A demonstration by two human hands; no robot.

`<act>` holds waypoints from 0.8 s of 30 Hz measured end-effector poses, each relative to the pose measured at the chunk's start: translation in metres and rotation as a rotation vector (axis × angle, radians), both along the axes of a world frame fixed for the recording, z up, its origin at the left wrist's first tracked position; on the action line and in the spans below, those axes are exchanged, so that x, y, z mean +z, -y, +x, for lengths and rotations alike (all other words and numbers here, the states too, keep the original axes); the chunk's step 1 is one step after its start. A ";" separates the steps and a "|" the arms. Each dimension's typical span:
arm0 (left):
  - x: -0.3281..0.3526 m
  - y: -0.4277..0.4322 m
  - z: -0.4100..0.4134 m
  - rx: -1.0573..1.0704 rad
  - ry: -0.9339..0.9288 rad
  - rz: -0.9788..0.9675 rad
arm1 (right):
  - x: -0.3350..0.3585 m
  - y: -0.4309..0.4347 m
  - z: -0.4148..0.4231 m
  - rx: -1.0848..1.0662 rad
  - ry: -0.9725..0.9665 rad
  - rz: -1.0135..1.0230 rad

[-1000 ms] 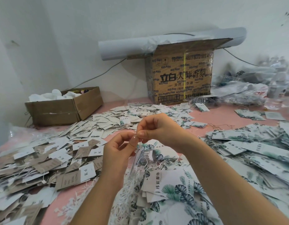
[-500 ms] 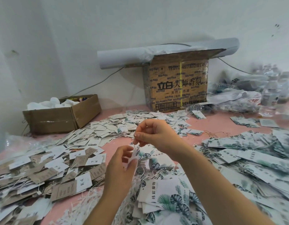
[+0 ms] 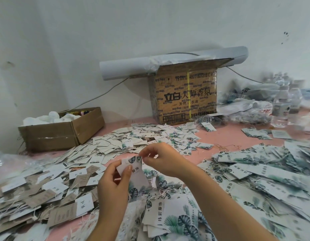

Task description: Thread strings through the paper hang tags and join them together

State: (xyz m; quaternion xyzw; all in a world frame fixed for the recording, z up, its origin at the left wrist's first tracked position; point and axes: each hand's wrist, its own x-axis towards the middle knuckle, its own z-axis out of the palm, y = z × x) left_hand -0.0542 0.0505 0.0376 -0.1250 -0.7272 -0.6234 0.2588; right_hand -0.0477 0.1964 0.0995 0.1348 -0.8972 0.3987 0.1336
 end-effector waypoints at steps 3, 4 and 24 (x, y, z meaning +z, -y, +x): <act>0.006 -0.003 0.005 -0.052 0.006 0.045 | -0.001 0.003 0.001 0.039 0.004 0.026; 0.006 -0.003 0.005 -0.073 0.017 0.059 | -0.002 0.004 0.000 0.029 0.005 0.020; 0.005 0.004 0.000 -0.372 0.496 -0.160 | -0.010 -0.015 0.009 -0.072 0.571 0.009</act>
